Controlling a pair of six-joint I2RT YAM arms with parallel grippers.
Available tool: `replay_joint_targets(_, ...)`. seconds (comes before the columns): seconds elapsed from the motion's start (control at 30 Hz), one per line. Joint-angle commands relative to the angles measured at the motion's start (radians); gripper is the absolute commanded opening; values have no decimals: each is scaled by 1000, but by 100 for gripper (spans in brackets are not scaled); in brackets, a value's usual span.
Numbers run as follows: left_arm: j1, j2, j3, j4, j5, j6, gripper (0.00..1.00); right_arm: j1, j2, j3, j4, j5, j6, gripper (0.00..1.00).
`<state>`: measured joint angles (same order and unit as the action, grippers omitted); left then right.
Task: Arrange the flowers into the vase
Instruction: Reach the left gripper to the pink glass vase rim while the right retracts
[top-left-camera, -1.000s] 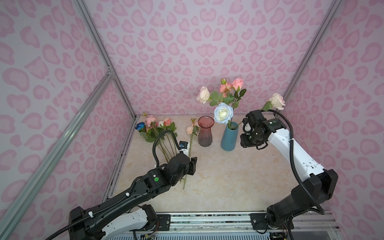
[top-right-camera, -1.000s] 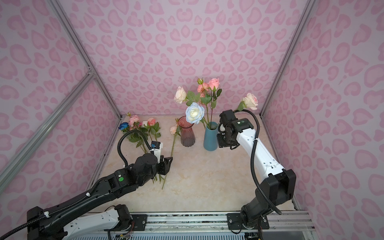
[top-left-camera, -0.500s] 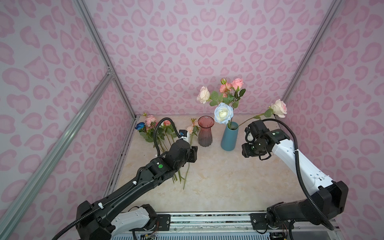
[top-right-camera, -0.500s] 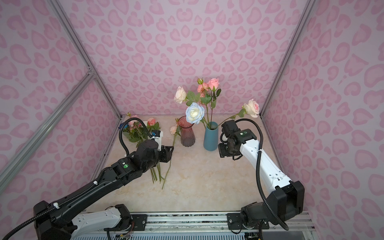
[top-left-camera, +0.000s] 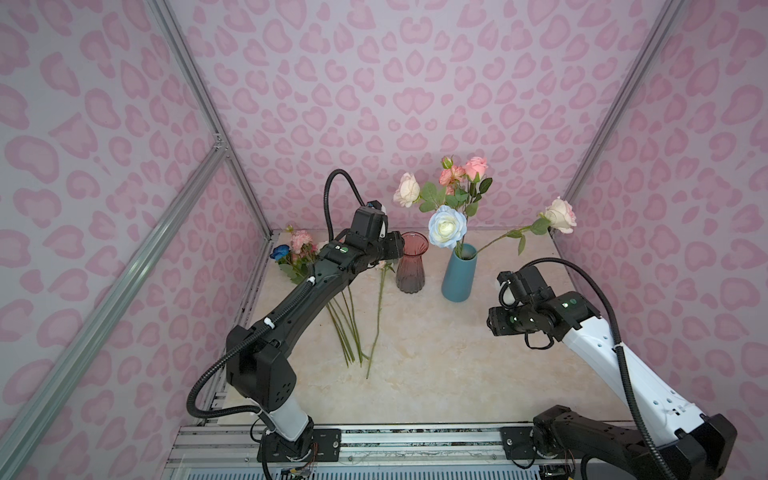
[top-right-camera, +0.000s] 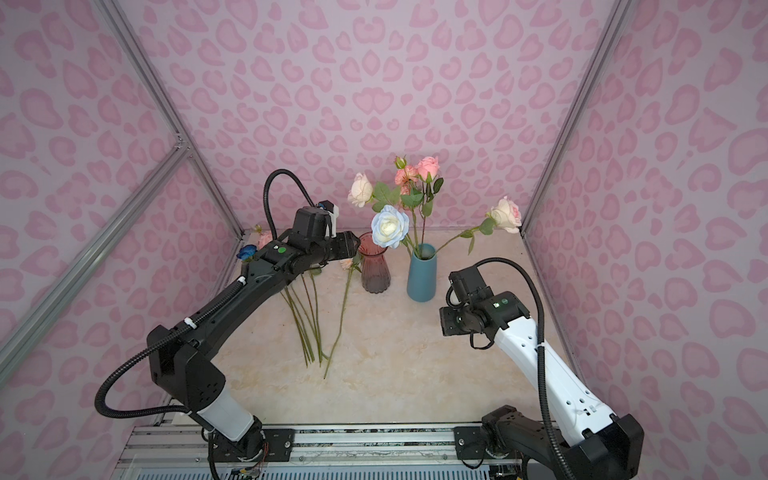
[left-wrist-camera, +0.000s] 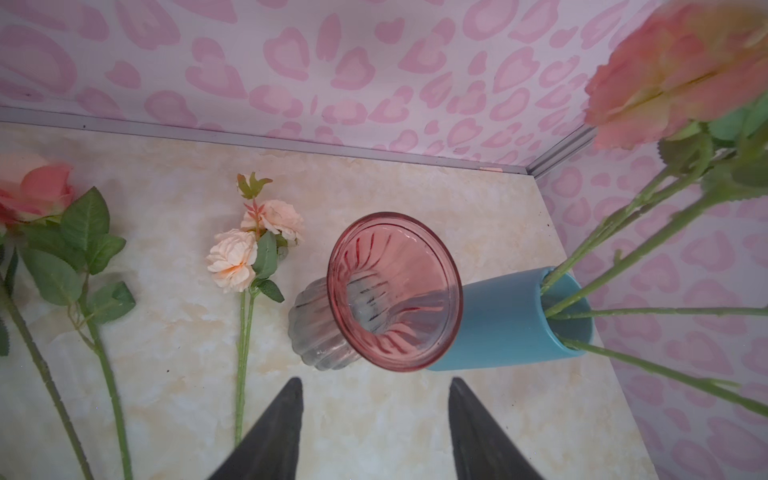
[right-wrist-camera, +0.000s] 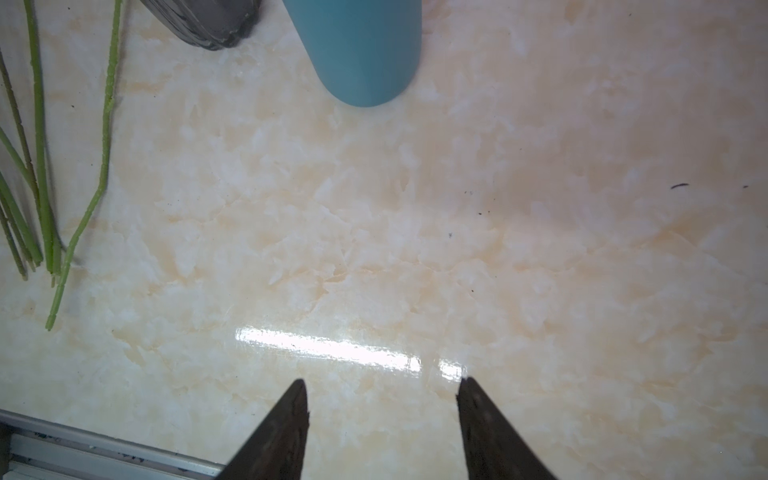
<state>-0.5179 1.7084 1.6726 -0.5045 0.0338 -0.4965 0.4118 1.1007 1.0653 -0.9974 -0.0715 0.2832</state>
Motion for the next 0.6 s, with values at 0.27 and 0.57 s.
replay_joint_targets(0.27,5,260,310,-230,-42,42,57,0,-222,-101,34,8,47,59)
replay_joint_targets(0.57,5,406,505,-371,-98,67,52,1,-285,-149,77,-46,56,58)
